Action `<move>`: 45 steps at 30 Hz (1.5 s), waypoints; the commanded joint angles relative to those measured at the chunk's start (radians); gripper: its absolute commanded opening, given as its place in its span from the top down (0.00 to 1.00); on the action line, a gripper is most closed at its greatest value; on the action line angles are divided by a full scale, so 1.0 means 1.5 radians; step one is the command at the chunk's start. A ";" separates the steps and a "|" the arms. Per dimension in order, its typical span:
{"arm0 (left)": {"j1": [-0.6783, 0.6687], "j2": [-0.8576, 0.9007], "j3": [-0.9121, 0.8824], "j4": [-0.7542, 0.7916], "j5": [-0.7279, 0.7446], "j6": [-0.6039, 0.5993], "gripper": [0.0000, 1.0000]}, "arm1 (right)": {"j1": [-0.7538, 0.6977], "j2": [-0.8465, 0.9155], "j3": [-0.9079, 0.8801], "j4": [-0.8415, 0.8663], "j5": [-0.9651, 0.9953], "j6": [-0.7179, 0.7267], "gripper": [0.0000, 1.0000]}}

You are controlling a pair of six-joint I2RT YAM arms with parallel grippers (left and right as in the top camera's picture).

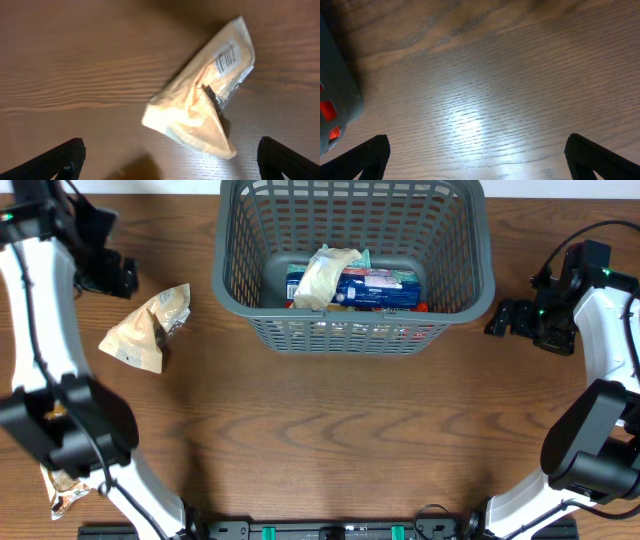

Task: Pack container
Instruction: 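Move the left gripper back to the remaining beige pouches and grasp one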

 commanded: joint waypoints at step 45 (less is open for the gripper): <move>-0.027 0.201 0.003 -0.108 0.156 -0.077 0.94 | 0.006 -0.001 -0.002 -0.018 -0.005 -0.018 0.01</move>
